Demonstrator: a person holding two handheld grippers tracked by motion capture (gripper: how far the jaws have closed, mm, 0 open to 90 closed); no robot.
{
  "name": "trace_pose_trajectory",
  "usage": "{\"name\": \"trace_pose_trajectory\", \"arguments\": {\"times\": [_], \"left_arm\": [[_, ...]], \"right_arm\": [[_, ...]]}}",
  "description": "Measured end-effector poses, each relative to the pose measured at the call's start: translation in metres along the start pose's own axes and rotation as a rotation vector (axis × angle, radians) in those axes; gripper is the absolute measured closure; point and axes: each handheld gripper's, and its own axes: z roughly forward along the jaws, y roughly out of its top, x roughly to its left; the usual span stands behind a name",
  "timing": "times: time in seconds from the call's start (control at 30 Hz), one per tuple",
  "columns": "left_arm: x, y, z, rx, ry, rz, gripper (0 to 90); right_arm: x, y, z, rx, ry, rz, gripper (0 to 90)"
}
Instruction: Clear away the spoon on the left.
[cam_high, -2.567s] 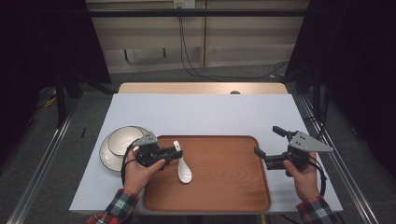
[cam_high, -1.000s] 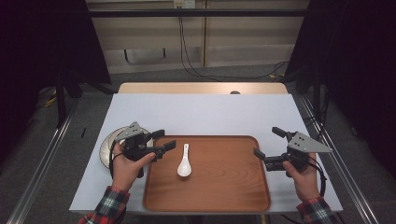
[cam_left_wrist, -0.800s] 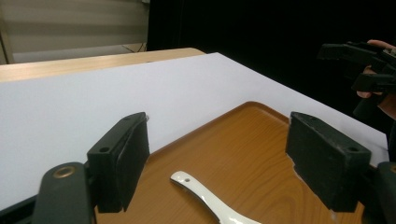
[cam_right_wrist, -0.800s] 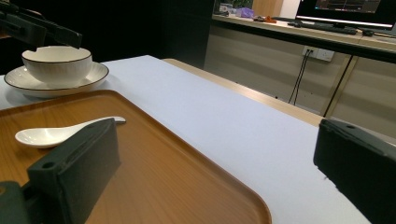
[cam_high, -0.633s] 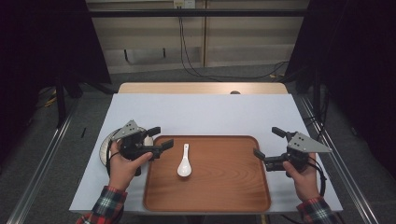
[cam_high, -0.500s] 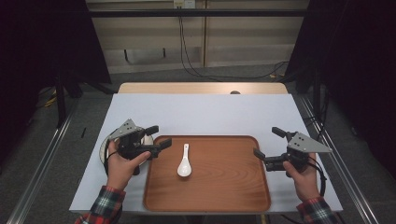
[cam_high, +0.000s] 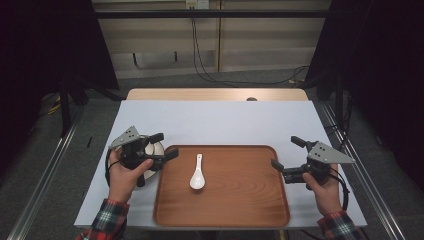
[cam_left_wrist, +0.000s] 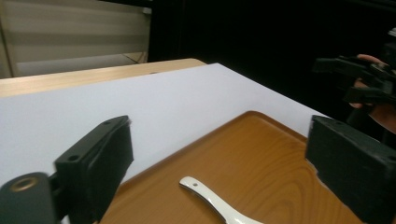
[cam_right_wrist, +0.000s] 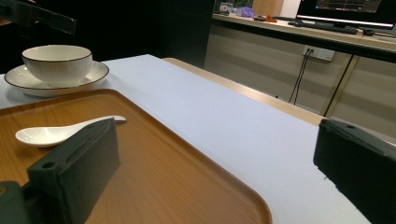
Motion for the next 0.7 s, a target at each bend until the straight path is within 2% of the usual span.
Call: {"name": "trace_pose_trajectory", "arguments": {"times": [0.03,0.1,0.17,0.3,0.33,0.4,0.57,0.7], "left_arm": [[0.000,0.000,0.000,-0.005,0.000,0.000,6.7],[0.000,-0.001,-0.004,0.006,-0.038,0.044,3.6],[0.001,-0.001,-0.005,0.002,-0.054,0.054,3.6],[0.001,0.001,-0.009,-0.002,-0.036,0.045,3.9],[0.002,0.001,-0.010,-0.007,-0.050,0.043,3.9],[0.002,0.001,-0.013,-0.004,-0.043,0.047,3.9],[0.004,0.000,-0.018,-0.011,-0.067,0.044,3.9],[0.006,0.000,-0.019,-0.007,-0.056,0.045,3.9]], "right_arm": [[0.000,0.000,0.000,0.000,0.000,0.000,0.0],[0.000,0.000,0.000,0.002,-0.001,-0.005,0.0],[0.000,0.000,0.000,-0.002,0.001,-0.004,0.0],[0.000,0.000,0.000,0.001,0.000,-0.007,0.0],[0.000,0.000,0.000,0.001,0.000,-0.007,0.0],[0.000,0.000,0.000,0.002,0.006,-0.008,0.0],[0.000,-0.001,0.001,0.004,0.001,-0.014,0.0],[0.001,-0.001,0.001,0.010,0.005,-0.013,0.0]]}}
